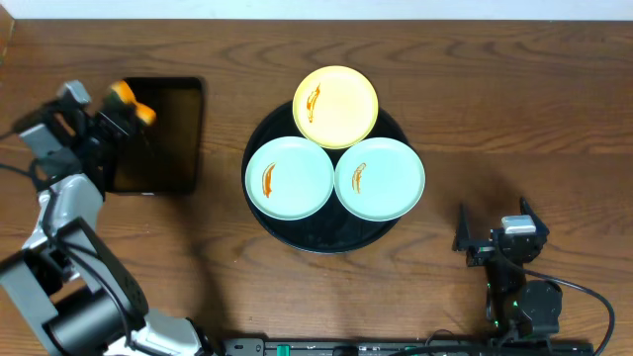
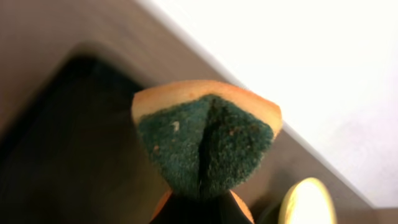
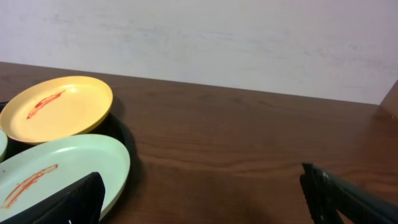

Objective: Clean dirty plates on tray and stack at the side

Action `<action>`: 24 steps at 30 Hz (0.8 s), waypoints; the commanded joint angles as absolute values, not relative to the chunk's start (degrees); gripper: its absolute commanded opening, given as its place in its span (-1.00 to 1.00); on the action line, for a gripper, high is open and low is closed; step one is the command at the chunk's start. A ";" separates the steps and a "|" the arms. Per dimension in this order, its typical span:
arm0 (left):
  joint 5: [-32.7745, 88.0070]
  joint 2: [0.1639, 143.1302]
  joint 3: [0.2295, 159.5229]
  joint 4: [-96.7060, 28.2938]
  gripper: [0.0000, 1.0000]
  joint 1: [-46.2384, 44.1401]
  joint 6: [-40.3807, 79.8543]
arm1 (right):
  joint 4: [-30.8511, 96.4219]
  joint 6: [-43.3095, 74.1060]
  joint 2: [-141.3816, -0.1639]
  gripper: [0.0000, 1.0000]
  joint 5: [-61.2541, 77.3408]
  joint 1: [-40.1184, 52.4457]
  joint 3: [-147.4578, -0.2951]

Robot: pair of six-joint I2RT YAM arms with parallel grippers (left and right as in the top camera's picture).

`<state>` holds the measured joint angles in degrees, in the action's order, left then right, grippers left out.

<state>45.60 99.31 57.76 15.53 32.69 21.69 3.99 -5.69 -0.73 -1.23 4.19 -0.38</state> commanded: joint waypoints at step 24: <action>47.40 80.23 63.46 5.58 -0.85 30.06 26.20 | 4.16 -6.07 -0.64 0.99 -1.21 3.84 -0.32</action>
